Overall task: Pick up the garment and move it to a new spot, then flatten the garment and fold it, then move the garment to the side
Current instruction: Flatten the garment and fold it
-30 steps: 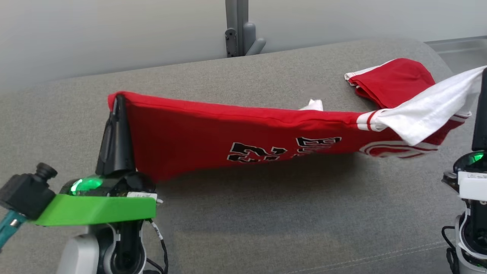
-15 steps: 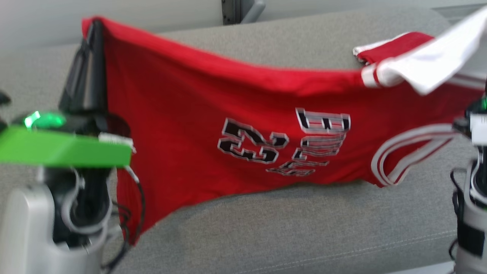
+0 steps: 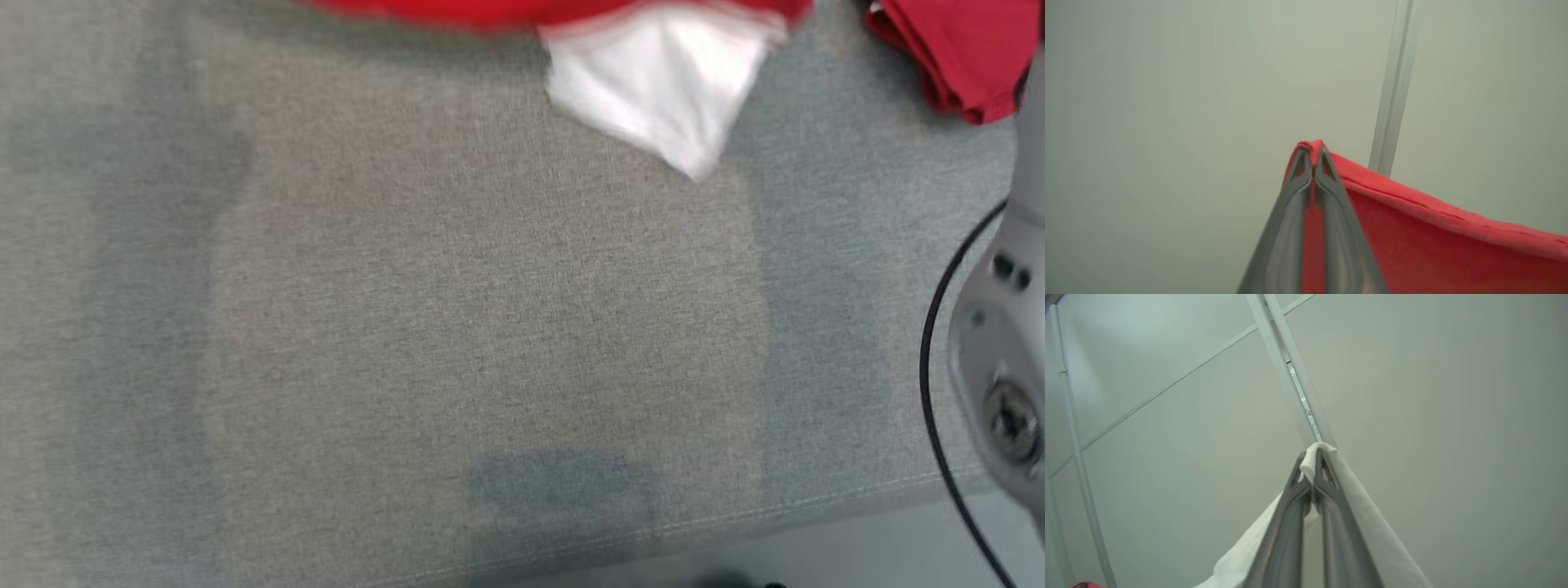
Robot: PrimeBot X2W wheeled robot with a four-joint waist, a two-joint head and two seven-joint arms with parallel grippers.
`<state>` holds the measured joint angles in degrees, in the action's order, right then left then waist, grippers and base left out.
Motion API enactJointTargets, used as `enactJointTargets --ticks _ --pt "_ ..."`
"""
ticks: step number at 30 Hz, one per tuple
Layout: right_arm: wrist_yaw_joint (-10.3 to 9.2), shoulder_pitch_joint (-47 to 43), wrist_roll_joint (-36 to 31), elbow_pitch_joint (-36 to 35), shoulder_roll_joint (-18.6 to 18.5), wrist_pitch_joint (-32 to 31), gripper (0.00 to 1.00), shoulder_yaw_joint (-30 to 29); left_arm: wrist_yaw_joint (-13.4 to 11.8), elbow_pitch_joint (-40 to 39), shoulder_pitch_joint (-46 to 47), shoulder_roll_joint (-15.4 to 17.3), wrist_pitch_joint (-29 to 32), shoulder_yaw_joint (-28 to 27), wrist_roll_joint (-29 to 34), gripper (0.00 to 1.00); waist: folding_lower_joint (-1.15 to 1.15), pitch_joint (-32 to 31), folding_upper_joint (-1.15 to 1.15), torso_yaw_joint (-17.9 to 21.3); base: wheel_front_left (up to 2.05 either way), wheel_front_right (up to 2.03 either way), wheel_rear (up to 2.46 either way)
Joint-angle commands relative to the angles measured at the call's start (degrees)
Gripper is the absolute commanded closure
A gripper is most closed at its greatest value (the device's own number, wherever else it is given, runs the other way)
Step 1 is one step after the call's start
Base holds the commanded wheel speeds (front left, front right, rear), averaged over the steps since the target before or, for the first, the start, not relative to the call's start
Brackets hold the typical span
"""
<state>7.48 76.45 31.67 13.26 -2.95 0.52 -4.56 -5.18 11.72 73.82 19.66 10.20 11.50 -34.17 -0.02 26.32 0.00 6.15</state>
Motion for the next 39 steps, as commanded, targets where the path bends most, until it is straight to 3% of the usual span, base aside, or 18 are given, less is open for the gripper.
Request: enactJointTargets --ticks 1,8,16,23,32,39 --pt "0.01 4.5 -0.1 3.5 0.0 2.6 1.00 0.7 0.3 2.8 5.0 1.0 -1.5 0.3 2.1 1.00 0.02 6.1 0.00 1.8 0.00 0.00 0.00" --pt "0.00 20.5 3.0 21.6 0.0 12.3 1.00 5.3 1.1 17.6 20.0 0.7 -8.5 -0.6 4.5 1.00 0.02 8.0 0.00 4.0 0.00 0.00 0.00" --pt "0.01 19.4 10.4 28.5 0.0 14.5 1.00 16.4 2.8 29.7 19.6 2.2 -12.8 -1.5 3.4 1.00 0.02 13.8 0.00 5.4 0.00 0.00 0.00" --pt "0.01 12.5 13.1 23.7 0.0 14.7 1.00 19.7 5.3 35.9 18.2 4.1 -16.4 -2.7 2.1 1.00 0.02 15.7 0.00 5.8 0.00 0.00 0.00" --pt "0.01 2.7 14.5 14.8 -0.1 14.7 1.00 21.4 10.2 37.8 19.2 3.5 -19.7 -2.5 -0.1 1.00 0.02 12.8 0.00 6.3 0.00 0.00 0.00" --pt "0.01 -9.9 18.1 3.7 -4.0 13.7 1.00 24.8 12.4 37.3 12.9 2.9 -21.1 -3.3 -5.2 1.00 0.02 9.6 0.00 5.2 0.00 0.00 0.00"
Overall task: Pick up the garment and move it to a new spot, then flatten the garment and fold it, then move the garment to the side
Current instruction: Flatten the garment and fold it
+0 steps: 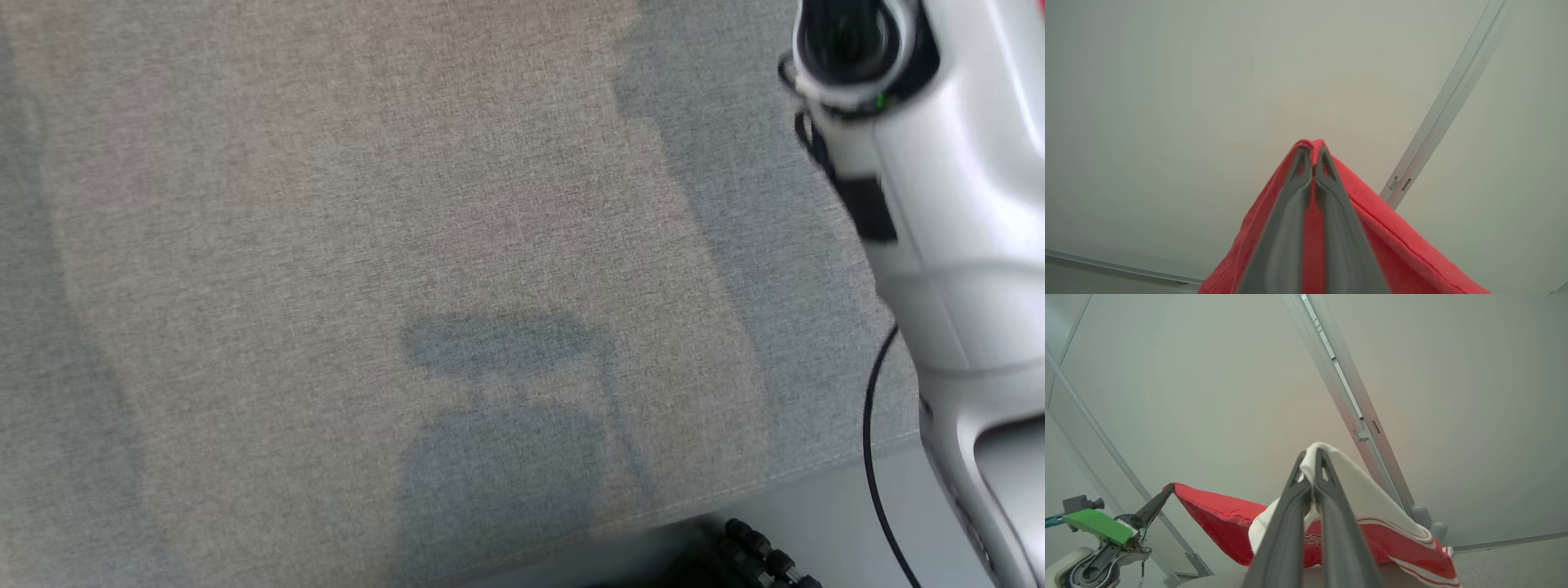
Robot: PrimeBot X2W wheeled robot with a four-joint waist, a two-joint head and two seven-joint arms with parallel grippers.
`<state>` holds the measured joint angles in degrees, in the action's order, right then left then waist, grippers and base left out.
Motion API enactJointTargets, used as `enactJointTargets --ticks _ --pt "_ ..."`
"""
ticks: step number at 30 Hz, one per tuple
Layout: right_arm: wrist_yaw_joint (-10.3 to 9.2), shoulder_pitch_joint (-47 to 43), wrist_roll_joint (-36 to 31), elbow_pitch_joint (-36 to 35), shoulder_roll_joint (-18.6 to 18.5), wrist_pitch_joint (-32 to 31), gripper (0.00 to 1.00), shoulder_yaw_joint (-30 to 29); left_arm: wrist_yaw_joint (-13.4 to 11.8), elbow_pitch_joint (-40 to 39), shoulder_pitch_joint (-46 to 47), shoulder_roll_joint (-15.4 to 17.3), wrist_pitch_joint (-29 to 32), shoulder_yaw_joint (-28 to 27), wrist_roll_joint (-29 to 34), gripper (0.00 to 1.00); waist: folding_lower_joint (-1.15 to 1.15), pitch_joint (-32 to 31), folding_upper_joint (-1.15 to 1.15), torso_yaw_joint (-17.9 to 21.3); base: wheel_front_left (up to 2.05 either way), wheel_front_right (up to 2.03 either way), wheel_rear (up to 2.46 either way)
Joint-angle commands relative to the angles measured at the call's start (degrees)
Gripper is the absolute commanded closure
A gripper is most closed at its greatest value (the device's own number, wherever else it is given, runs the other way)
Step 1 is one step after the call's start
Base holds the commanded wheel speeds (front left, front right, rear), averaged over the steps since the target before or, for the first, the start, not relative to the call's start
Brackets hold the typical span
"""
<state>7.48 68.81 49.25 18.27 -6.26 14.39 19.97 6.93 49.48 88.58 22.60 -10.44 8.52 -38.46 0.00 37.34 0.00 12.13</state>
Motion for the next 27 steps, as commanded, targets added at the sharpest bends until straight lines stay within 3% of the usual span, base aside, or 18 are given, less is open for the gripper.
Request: enactJointTargets --ticks 1,9,15,18,27 --pt "0.01 -2.2 0.6 -1.3 -0.7 -0.2 1.00 0.3 0.2 -0.5 -1.8 0.0 -0.5 -0.3 -0.9 1.00 0.00 -1.4 0.00 -0.8 0.00 0.00 0.00" --pt "0.00 -22.3 0.4 -13.7 -6.7 -0.6 1.00 -0.2 0.6 -12.0 -21.5 0.9 -3.2 0.5 -9.6 1.00 0.00 -7.7 0.00 -4.0 0.00 0.00 0.00" --pt "0.00 -40.2 1.4 -18.9 -7.4 -0.3 1.00 -4.8 0.6 -23.8 -42.5 0.7 -4.5 -0.2 -12.4 1.00 0.00 -13.3 0.00 -6.3 0.00 0.00 0.00" --pt "0.00 -48.8 1.7 -21.0 -7.0 -0.1 1.00 -5.8 0.0 -28.9 -52.9 -1.0 -4.7 -1.9 -11.3 1.00 0.00 -15.6 0.00 -7.0 0.00 0.00 0.00" --pt "0.00 -65.9 3.0 -23.1 -5.5 0.5 1.00 -7.0 -0.7 -40.7 -76.4 -10.6 -4.8 -9.6 -4.5 1.00 0.00 -21.6 0.00 -7.4 0.00 0.00 0.00"
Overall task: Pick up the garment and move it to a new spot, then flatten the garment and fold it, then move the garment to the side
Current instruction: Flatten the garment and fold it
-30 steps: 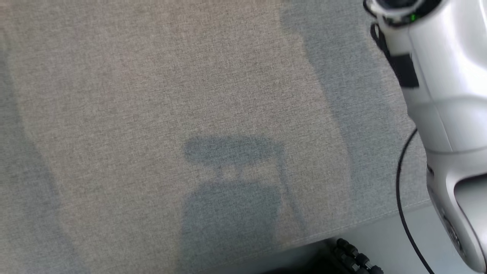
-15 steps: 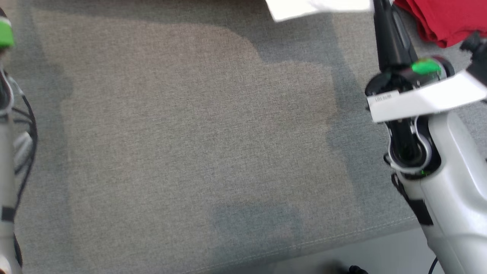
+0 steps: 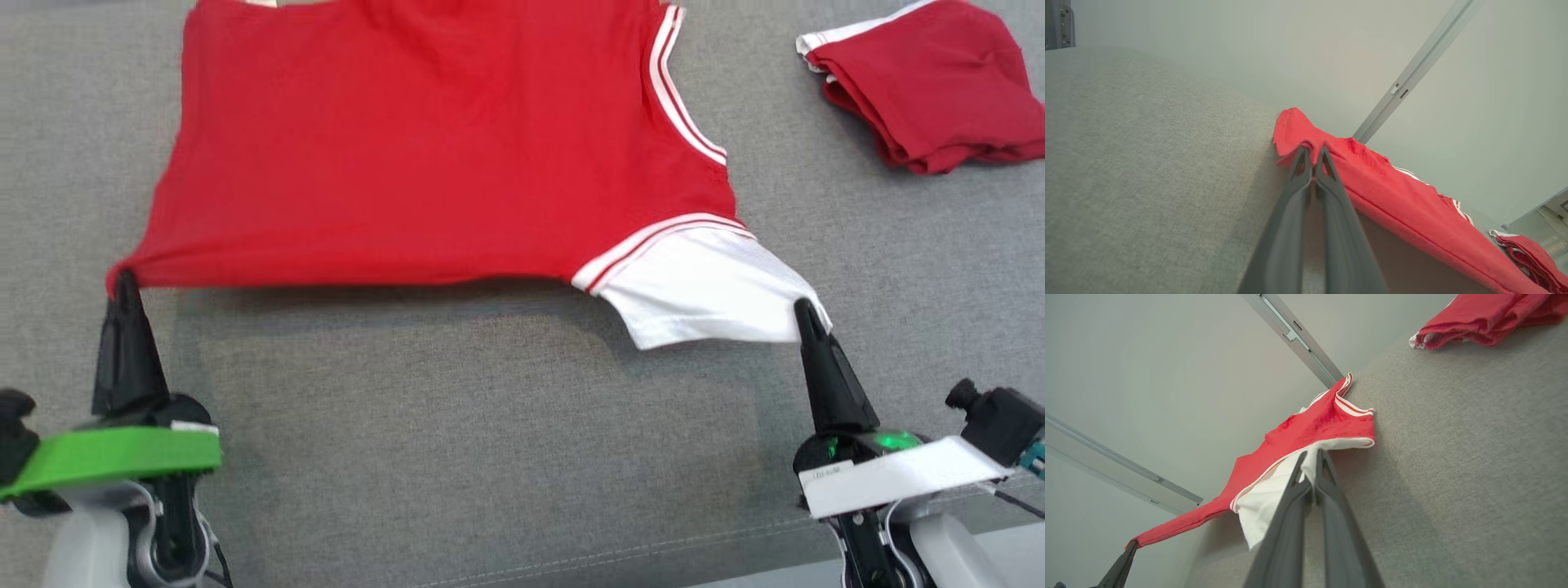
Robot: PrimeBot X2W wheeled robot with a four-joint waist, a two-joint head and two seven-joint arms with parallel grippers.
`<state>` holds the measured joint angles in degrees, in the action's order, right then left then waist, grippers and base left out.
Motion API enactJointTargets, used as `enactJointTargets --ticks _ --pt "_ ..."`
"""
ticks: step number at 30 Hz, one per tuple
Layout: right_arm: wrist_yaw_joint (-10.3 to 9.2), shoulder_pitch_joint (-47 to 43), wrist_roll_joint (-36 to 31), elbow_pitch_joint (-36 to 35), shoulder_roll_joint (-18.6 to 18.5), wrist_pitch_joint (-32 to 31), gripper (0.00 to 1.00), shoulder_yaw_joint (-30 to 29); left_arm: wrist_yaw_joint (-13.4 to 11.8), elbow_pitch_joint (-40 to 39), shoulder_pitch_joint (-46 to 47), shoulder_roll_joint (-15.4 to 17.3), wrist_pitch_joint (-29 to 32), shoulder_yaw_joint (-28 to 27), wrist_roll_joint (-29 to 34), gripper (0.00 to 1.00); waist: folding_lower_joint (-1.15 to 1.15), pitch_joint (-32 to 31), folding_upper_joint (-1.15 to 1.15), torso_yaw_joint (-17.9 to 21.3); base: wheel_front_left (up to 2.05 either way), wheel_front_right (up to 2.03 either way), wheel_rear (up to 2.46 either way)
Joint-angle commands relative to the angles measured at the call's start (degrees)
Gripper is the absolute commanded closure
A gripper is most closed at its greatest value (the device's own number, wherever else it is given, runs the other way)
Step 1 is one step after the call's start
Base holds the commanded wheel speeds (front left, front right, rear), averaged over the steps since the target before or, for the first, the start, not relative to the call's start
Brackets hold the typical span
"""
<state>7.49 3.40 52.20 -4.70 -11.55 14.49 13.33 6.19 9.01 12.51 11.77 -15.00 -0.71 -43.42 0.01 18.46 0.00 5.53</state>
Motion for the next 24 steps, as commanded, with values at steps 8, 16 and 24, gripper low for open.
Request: enactJointTargets --ticks 8,16,24 --pt "-0.01 -8.0 0.2 2.0 0.4 -0.1 1.00 0.2 0.4 -1.3 -11.9 -6.5 -0.2 -1.8 6.3 1.00 -0.01 -7.5 0.00 -1.7 0.00 0.00 0.00" --pt "0.00 -13.7 1.4 2.7 0.5 -0.9 1.00 -1.0 0.9 -2.0 -19.1 -8.4 -0.2 -3.0 7.1 1.00 -0.01 -9.8 0.00 -2.5 0.00 0.00 0.00" --pt "-0.01 -16.1 1.6 3.2 0.1 -2.3 1.00 -1.7 1.0 -2.1 -22.0 -8.8 -0.2 -2.1 6.8 1.00 -0.01 -10.4 0.00 -2.8 0.00 0.00 0.00"
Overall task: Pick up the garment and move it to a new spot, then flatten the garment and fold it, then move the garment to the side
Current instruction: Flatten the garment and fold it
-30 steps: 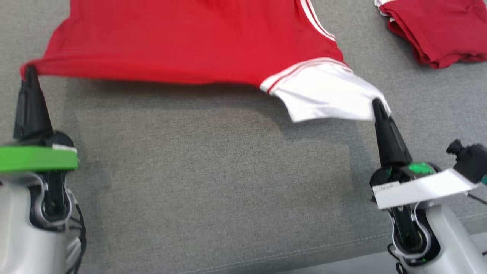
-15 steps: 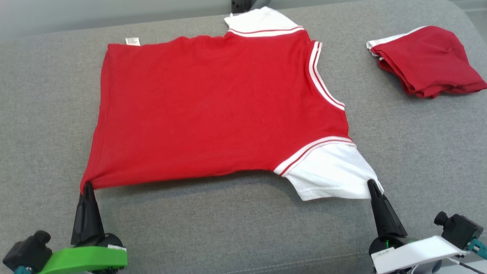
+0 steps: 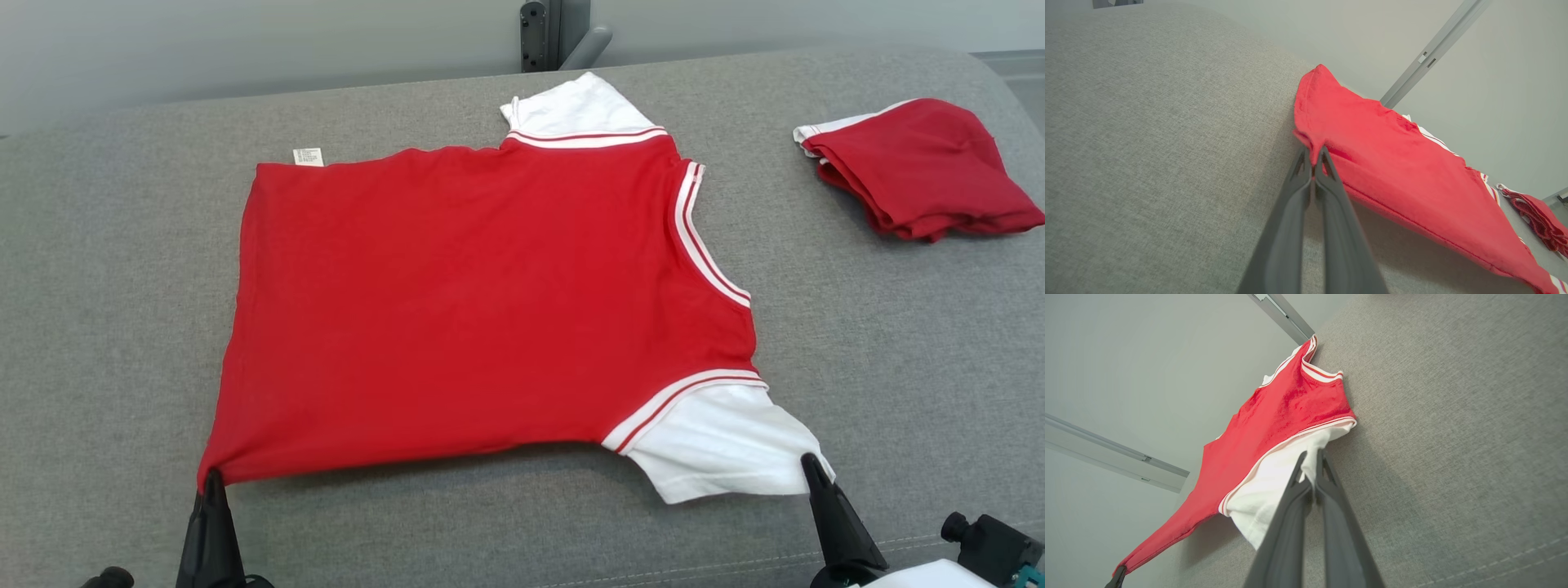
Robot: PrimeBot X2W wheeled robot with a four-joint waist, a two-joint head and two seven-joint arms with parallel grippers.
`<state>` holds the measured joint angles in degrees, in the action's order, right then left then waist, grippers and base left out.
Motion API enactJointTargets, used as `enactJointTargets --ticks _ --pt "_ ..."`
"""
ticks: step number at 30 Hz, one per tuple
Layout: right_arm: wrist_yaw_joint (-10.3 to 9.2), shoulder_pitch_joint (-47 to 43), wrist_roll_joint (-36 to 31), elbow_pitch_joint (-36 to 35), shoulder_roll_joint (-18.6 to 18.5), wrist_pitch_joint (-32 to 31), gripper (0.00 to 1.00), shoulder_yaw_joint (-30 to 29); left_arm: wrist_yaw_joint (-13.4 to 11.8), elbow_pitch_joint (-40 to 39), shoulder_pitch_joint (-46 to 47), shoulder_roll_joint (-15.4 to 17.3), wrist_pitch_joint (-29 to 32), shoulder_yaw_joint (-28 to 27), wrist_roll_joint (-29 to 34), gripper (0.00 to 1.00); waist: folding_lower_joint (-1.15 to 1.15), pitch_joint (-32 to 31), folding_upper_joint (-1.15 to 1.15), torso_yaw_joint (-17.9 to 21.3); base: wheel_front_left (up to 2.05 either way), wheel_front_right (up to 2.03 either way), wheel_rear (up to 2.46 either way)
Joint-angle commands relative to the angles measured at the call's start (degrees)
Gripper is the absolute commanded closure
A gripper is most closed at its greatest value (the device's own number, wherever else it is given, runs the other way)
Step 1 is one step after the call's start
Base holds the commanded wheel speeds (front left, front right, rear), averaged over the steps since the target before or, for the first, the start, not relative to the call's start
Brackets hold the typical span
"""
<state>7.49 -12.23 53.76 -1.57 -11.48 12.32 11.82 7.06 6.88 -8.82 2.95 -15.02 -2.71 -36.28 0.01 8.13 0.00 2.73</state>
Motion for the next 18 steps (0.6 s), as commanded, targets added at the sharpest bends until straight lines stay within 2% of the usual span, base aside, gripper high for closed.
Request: enactJointTargets --ticks 1,12,18 --pt "-0.01 -0.3 0.1 0.2 0.1 -0.2 1.00 0.0 0.1 0.1 -0.9 0.0 -0.2 0.1 -0.5 1.00 -0.01 -0.1 0.00 0.0 0.00 0.00 0.00" --pt "0.00 3.8 0.7 3.2 1.1 -0.5 1.00 1.2 0.2 3.4 2.6 0.0 -0.2 2.3 -0.6 1.00 -0.01 -1.1 0.00 -0.3 0.00 0.00 0.00" --pt "0.00 7.7 0.6 5.9 2.6 0.6 1.00 0.4 0.0 7.8 7.8 0.0 -0.2 3.1 0.1 1.00 -0.01 -1.0 0.00 -1.0 0.00 0.00 0.00"
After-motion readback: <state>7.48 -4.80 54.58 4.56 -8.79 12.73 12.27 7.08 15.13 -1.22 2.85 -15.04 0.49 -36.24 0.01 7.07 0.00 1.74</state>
